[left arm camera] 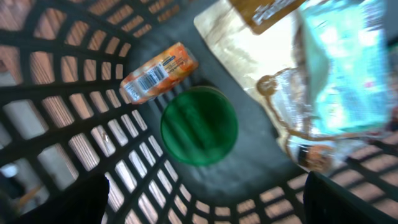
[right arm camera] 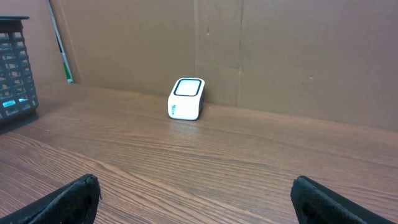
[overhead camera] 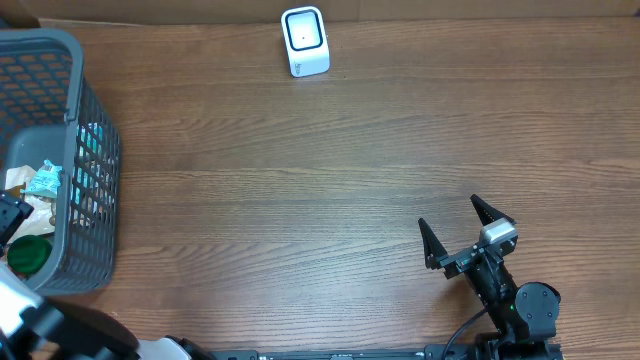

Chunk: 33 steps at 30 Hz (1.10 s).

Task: Scan the item barcode
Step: 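Grasp the green-lidded jar by its lid with the left gripper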

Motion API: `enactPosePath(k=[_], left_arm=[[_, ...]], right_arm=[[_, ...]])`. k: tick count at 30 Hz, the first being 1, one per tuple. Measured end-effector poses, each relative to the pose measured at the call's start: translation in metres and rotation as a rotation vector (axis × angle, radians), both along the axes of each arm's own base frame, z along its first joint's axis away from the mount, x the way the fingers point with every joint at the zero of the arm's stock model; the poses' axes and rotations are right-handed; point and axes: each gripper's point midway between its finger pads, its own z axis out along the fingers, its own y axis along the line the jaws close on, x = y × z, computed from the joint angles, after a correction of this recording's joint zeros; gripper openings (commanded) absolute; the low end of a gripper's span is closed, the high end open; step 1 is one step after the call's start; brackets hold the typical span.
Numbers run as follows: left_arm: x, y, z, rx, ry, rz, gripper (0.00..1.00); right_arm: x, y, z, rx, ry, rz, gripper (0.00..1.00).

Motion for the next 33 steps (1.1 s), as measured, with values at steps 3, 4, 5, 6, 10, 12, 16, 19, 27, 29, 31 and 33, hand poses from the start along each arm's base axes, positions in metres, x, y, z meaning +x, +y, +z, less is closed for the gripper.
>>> enactPosePath(k=[3,4,5,6,10,12,16,19,27,29,31,33], left_arm=[[0.000,0.005,-0.020,-0.035,0.057,-0.010,0.81],[0.000,0.006,-0.031,-0.054,0.086,-0.019,0.80],[0.000,0.007,-0.036,-0.064,0.096,-0.023,0.80],[0.000,0.008,-0.039,-0.070,0.104,-0.023,0.80],[0.003,0.011,-0.051,-0.086,0.119,-0.026,0.81],[0.004,0.013,-0.052,-0.081,0.117,-0.026,0.82],[0.008,0.018,-0.052,-0.060,0.104,-0.027,0.84],[0.009,0.020,-0.057,-0.050,0.100,-0.036,0.84],[0.005,0.015,-0.085,-0.065,0.119,-0.050,0.83],[0.004,0.014,-0.089,-0.067,0.120,-0.050,0.83],[0.005,0.015,-0.092,-0.063,0.113,-0.052,0.83],[0.006,0.015,-0.095,-0.062,0.107,-0.055,0.83]], right_arm=[[0.000,0.000,0.000,0.000,0.000,0.000,1.00],[0.000,0.000,0.000,0.000,0.000,0.000,1.00],[0.000,0.000,0.000,0.000,0.000,0.000,1.00],[0.000,0.000,0.000,0.000,0.000,0.000,1.00],[0.000,0.000,0.000,0.000,0.000,0.000,1.00],[0.000,0.000,0.000,0.000,0.000,0.000,1.00],[0.000,0.000,0.000,0.000,0.000,0.000,1.00],[0.000,0.000,0.000,0.000,0.000,0.000,1.00],[0.000,0.000,0.000,0.000,0.000,0.000,1.00],[0.000,0.000,0.000,0.000,0.000,0.000,1.00],[0.000,0.000,0.000,0.000,0.000,0.000,1.00],[0.000,0.000,0.000,0.000,0.000,0.000,1.00]])
